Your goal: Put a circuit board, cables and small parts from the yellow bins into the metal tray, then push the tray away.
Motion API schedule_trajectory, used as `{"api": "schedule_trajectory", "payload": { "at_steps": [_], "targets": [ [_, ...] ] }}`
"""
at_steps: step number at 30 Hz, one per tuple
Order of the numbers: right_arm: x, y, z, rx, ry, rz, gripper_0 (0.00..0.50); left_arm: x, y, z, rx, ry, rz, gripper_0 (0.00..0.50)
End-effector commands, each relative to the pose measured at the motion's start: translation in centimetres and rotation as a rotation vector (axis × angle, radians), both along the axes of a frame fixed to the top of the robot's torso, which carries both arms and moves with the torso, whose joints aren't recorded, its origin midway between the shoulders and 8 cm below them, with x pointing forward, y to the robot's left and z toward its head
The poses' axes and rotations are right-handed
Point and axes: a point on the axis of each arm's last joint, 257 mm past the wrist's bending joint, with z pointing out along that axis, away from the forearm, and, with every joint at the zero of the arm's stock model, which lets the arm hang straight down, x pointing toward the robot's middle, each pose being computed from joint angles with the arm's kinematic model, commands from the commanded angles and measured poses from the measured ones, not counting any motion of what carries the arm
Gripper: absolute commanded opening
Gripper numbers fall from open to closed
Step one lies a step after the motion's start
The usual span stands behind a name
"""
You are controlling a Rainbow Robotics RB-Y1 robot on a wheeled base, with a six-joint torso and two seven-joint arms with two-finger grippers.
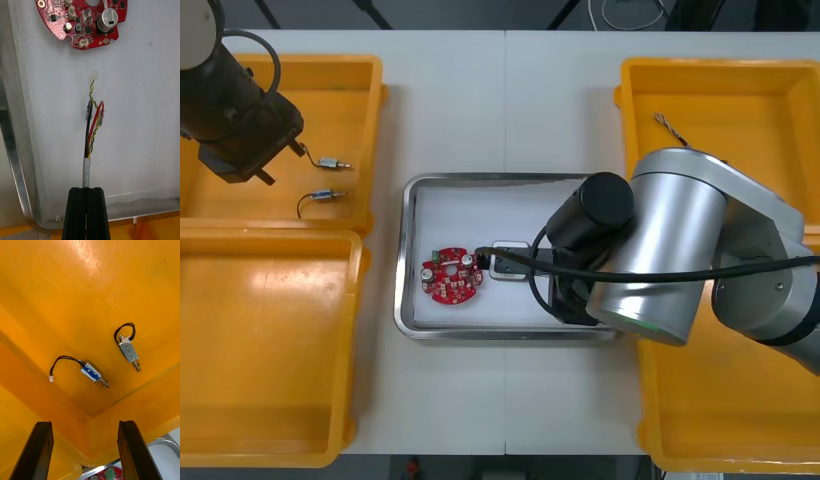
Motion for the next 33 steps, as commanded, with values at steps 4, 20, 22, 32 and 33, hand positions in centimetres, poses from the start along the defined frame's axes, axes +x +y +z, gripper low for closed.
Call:
{"api": "schedule_trajectory", "payload": {
  "at_steps": [4,20,22,32,33],
  "targets": [
    [1.5,2.2,-2.0,-0.002,-0.009,0.036,0.0,2.7,0.4,0.8,-0.007,-0.07,0.102,0.5],
    [2.6,1.7,-4.2,0.021,0.053,-0.047,0.394,4.3,-1.8,-4.2,-0.016,-0.052,0.09,0.5],
    [2.8,1.5,-3.6,0.025,0.043,-0.054,0.488,4.4,-2.1,-4.6,-0.013,-0.051,0.086,0.5],
    [2.4,-0.4,1.2,0.019,0.035,-0.146,0.5,4.5,-2.9,-5.9,-0.022,-0.053,0.08,0.5],
    [2.4,-0.8,1.6,0.013,0.035,-0.166,0.5,4.5,-2.8,-6.0,-0.017,-0.057,0.08,0.5]
  ]
}}
